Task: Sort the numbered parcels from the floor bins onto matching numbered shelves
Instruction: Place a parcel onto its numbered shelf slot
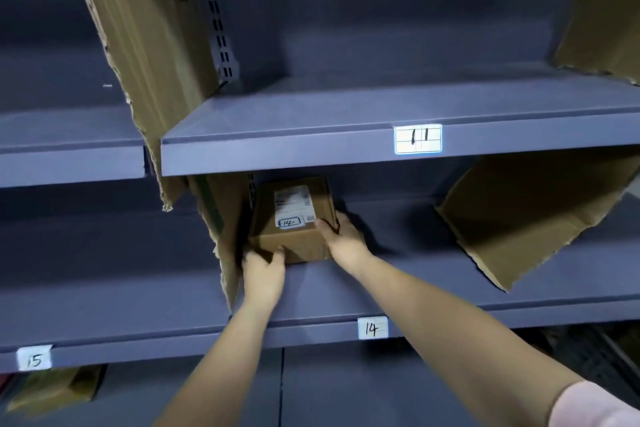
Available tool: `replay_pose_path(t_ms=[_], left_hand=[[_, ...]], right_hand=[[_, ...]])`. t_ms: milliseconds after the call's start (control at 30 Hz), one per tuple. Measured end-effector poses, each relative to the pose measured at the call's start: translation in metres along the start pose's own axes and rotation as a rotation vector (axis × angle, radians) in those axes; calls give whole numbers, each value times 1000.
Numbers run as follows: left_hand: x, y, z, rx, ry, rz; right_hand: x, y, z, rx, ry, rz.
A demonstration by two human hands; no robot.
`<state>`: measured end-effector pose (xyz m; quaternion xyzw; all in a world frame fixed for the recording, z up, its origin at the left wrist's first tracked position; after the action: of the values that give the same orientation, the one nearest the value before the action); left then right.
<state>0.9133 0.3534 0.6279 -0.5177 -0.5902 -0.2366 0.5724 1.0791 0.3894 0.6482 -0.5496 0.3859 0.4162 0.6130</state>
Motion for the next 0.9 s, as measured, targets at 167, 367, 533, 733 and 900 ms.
replay_pose_path(t_ms=[167, 367, 533, 733, 900], left_hand=[[-4, 2, 7, 30, -14, 40], [23, -5, -18, 81, -130, 87], [55, -10, -77, 16, -157, 190], [101, 3, -183, -292, -93, 431], [139, 26, -256, -494, 113, 554]], right_hand=[[1, 3, 2, -20, 27, -22], [-26, -19, -18, -100, 126, -75], [-58, -59, -71, -95, 193, -98], [-96, -123, -161, -80, 247, -139], [-132, -183, -223, -16, 189, -230]])
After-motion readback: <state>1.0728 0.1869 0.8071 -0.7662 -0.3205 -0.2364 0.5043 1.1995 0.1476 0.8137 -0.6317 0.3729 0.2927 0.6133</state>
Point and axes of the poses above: each hand's wrist, its own z-axis towards the middle knuckle, its own y-axis out of the palm, x = y × z, the point moved 4 cm from there along z, towards the middle knuckle, and after that the axes turned 12 degrees about -y, right-handed, at the moved point
